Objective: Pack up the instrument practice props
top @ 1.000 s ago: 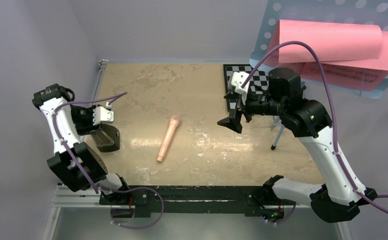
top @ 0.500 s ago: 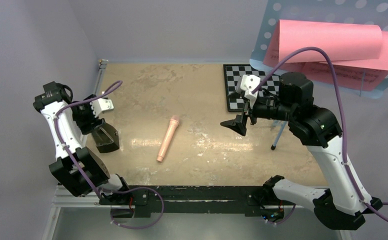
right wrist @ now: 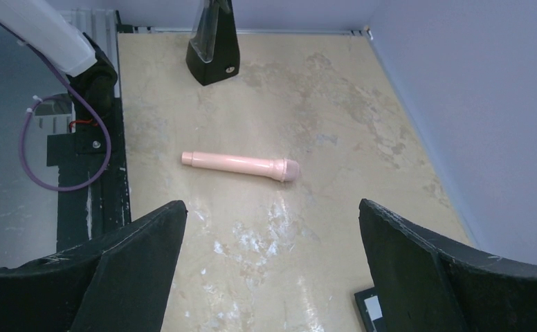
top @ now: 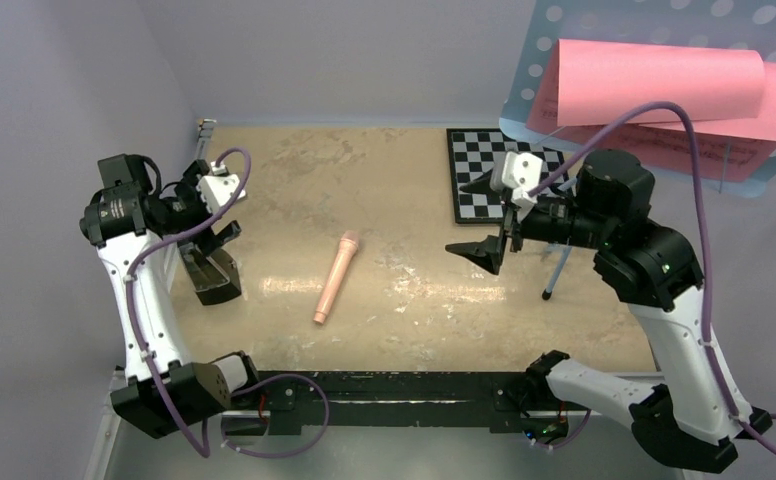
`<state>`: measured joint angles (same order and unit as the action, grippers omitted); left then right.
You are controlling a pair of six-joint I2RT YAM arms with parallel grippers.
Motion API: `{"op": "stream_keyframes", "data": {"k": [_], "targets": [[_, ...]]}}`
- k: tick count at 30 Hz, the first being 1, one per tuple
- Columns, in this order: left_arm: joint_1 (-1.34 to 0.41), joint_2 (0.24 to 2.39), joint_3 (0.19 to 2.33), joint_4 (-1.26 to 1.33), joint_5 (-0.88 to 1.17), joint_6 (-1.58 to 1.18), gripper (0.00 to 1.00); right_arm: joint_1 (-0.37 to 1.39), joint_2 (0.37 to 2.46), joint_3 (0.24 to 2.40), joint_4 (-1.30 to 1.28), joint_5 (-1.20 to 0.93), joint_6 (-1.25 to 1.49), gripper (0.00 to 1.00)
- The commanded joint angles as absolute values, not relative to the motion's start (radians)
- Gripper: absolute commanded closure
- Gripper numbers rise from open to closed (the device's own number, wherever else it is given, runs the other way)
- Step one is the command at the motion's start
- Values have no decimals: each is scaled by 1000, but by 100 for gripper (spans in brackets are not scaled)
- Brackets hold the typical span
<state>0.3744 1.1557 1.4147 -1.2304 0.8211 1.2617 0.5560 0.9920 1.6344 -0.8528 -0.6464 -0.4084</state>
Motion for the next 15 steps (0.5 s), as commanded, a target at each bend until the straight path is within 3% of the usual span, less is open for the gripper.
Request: {"op": "stream_keyframes", "data": {"k": [1, 9, 11, 15], "targets": [[264, 1125, 1365, -1098, 1019, 1065, 2, 561, 888, 1703, -826, -674, -431, 2], [-92, 1185, 1245, -842, 984, 899, 9, 561, 724, 1670, -1012, -584, -640, 2], [-189, 1192, 1179, -640, 969, 762, 14, 560, 651, 1608, -1057, -547, -690, 5], [-385, 1234, 1000, 5, 845, 345, 21, 561, 540, 1485, -1115, -348, -634, 23]]}}
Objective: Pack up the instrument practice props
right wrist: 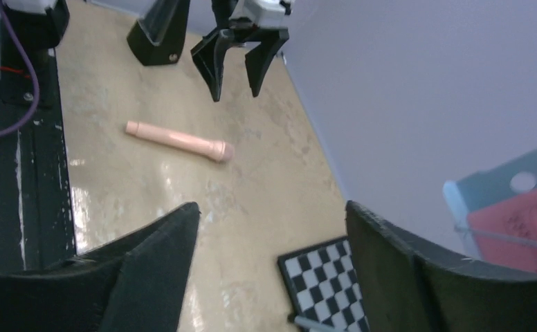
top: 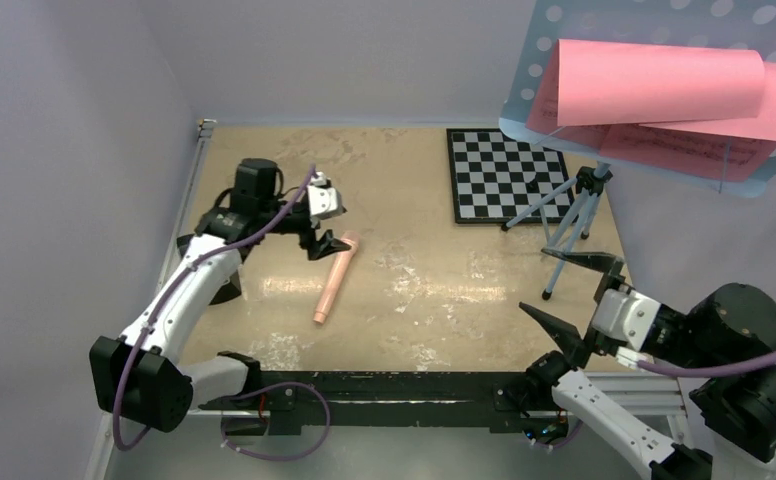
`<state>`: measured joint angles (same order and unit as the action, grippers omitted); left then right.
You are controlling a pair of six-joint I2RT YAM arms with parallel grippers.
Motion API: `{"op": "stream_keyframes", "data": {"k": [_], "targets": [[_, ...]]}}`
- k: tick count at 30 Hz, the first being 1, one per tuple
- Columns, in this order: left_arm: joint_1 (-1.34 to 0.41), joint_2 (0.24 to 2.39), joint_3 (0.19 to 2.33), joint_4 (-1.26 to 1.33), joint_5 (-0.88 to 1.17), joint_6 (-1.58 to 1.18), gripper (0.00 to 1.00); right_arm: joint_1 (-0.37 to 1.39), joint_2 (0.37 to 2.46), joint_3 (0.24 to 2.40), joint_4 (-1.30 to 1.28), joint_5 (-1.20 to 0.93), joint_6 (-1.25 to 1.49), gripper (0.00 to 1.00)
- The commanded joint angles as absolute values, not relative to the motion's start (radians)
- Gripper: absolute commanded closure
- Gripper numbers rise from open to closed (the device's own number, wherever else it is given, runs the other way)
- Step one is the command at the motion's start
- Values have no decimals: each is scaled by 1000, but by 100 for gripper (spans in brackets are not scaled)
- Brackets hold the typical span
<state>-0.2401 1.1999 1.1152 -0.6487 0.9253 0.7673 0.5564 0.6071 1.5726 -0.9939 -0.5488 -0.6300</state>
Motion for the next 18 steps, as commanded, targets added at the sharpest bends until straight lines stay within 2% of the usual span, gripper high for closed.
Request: {"op": "stream_keyframes", "data": {"k": [1, 7, 12, 18], "targets": [[-438, 1272, 995, 116, 804, 286, 22, 561, 527, 1470, -1142, -299, -603, 25], [-631, 1598, 1154, 480, 633, -34, 24, 519, 443, 1309, -1145, -23, -385, 33], [-733, 1861, 1361, 608, 557, -74, 21, 407, 405, 1138, -1031, 188, -311, 34], [-777, 2135, 1652, 665, 583, -107, 27, 321, 436, 1160, -1103, 158, -254, 33]]}}
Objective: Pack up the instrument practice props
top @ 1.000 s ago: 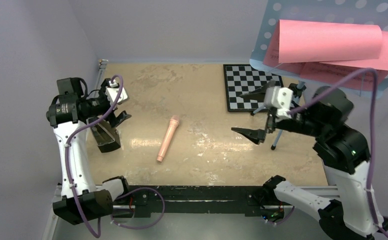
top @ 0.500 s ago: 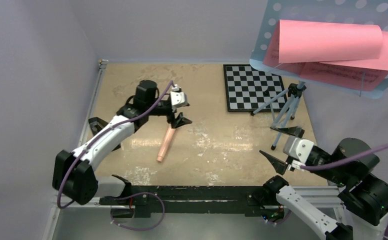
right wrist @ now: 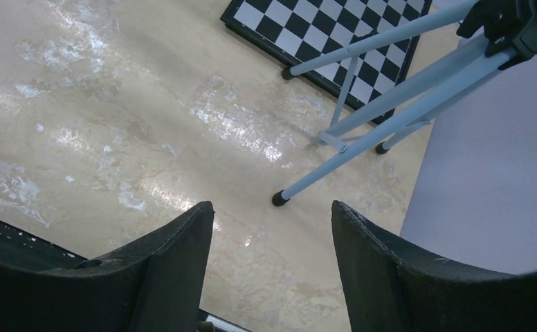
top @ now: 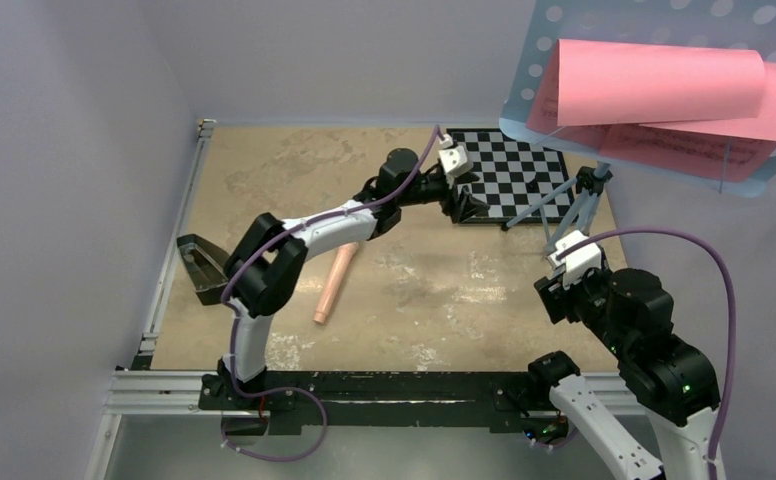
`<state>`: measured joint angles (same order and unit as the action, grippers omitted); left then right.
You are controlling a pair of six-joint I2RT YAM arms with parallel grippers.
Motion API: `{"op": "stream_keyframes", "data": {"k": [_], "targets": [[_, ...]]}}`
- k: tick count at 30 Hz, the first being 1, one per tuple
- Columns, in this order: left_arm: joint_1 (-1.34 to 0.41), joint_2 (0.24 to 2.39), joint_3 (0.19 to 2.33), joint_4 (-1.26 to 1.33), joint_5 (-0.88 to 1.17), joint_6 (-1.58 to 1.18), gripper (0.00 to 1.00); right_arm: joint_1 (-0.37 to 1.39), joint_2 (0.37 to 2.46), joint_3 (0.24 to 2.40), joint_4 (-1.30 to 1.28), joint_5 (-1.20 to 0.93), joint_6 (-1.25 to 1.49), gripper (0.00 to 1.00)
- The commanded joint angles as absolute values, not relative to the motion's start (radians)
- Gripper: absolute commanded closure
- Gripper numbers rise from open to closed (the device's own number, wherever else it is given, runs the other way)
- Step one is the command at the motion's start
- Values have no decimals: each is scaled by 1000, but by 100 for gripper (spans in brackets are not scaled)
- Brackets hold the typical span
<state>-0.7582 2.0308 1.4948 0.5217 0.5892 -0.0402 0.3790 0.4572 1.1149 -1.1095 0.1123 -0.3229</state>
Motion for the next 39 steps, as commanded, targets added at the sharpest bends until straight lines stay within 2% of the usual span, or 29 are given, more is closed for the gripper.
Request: {"op": "stream_keyframes", "data": {"k": [1, 13, 23, 26, 28, 29, 30, 32, 39], "targets": [[-783, 2172, 1695, 667, 589, -108, 28, 319, 441, 1168, -1113, 167, -263, 33], [-902, 2466, 2067, 677, 544, -86, 30, 316, 453, 1197, -1162, 217, -300, 32], [-953, 2585, 2250, 610, 501, -62, 44, 315, 469, 1210, -1144, 178, -284, 32], [-962, 2617, 2310, 584, 518, -44, 59, 316, 461, 1208, -1147, 174, -293, 31], [-965, 2620, 2317, 576, 498, -38, 84, 316, 453, 1200, -1149, 176, -300, 31], [-966, 2619, 2317, 574, 482, -36, 93, 315, 451, 1196, -1149, 176, -302, 31], [-965, 2618, 2315, 572, 474, -34, 96, 315, 450, 1193, -1148, 179, -301, 31], [-964, 2608, 2300, 573, 468, -33, 100, 315, 449, 1186, -1143, 183, -302, 31], [-931, 2490, 2175, 594, 559, -52, 100, 316, 447, 1164, -1090, 114, -298, 30]]}}
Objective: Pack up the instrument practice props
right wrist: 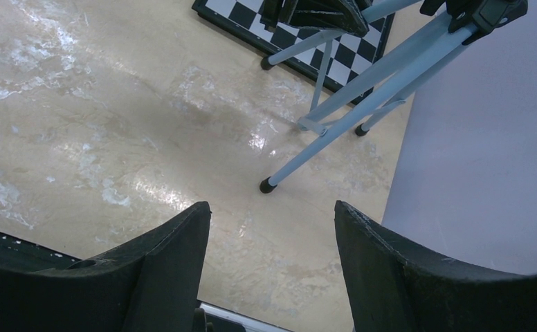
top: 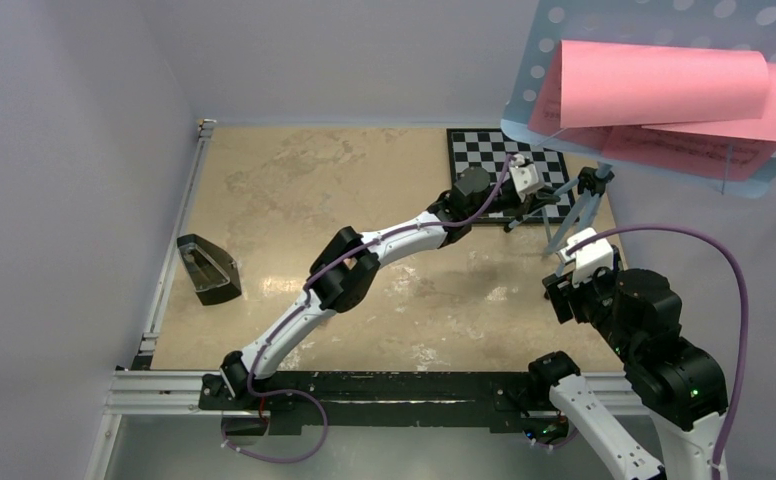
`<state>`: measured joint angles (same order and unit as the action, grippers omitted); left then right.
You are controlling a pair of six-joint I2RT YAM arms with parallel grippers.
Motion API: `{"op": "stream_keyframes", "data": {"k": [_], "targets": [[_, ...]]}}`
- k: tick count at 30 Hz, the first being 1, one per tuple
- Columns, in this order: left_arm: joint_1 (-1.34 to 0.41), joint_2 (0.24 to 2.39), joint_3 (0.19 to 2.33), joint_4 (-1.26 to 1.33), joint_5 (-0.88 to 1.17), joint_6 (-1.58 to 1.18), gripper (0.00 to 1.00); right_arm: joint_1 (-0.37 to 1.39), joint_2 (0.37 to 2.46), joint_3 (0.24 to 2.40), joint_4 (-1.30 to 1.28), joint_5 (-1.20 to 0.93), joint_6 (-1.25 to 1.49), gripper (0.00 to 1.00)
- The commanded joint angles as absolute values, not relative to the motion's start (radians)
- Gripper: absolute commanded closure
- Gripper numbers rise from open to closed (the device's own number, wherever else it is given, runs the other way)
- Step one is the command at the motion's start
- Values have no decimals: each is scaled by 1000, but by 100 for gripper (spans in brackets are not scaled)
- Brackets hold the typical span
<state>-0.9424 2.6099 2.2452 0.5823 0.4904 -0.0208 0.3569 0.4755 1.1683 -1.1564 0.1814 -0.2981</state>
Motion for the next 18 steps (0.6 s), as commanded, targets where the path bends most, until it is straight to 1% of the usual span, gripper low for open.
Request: {"op": "stream_keyframes", "data": {"k": [1, 4, 7, 11, 18], "targets": [[-927, 2454, 2135, 594, 569, -54, 100, 316, 447, 1163, -1074, 91, -299, 31], [-915, 2346, 2008, 596, 614, -62, 100, 316, 443, 1132, -1012, 66, -307, 31], [-911, 2257, 1856, 596, 650, -37, 100, 316, 433, 1080, -951, 46, -317, 28], [-906, 2172, 1718, 594, 653, -17, 100, 316, 428, 1044, -934, 41, -241, 28], [-887, 2078, 1606, 573, 635, 27, 100, 316, 396, 992, -939, 51, -198, 28]]}}
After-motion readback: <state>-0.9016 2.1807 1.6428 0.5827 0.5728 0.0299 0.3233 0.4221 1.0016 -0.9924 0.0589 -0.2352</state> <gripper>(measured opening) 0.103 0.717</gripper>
